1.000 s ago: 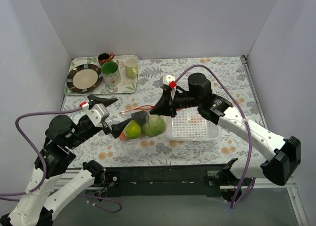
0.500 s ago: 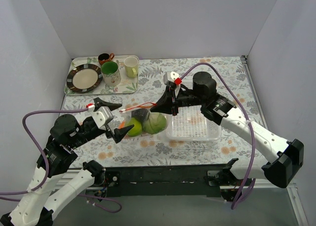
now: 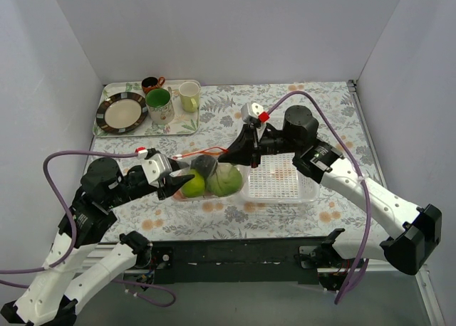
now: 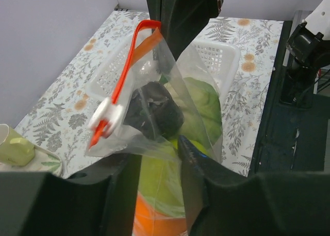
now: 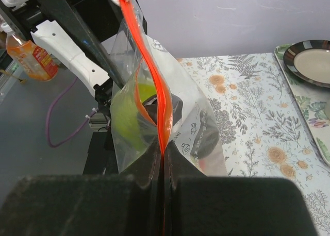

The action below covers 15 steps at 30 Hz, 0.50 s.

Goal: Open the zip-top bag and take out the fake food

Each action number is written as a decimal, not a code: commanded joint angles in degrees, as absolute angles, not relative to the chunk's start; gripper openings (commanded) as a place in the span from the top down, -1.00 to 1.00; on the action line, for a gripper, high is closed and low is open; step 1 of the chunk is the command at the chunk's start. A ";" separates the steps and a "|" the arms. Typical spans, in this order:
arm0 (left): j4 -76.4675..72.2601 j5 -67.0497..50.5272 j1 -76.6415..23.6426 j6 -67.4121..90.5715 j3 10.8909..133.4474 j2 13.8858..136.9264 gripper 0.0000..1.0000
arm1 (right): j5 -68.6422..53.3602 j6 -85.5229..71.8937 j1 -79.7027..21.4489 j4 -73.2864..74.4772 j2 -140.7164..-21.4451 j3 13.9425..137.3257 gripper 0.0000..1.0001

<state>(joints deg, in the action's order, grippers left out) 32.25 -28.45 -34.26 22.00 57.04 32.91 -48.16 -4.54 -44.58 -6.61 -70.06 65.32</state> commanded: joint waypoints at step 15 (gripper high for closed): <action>38.41 -31.91 -33.49 16.26 63.19 35.33 1.00 | -40.70 -0.18 -44.38 -3.88 -66.09 62.74 0.52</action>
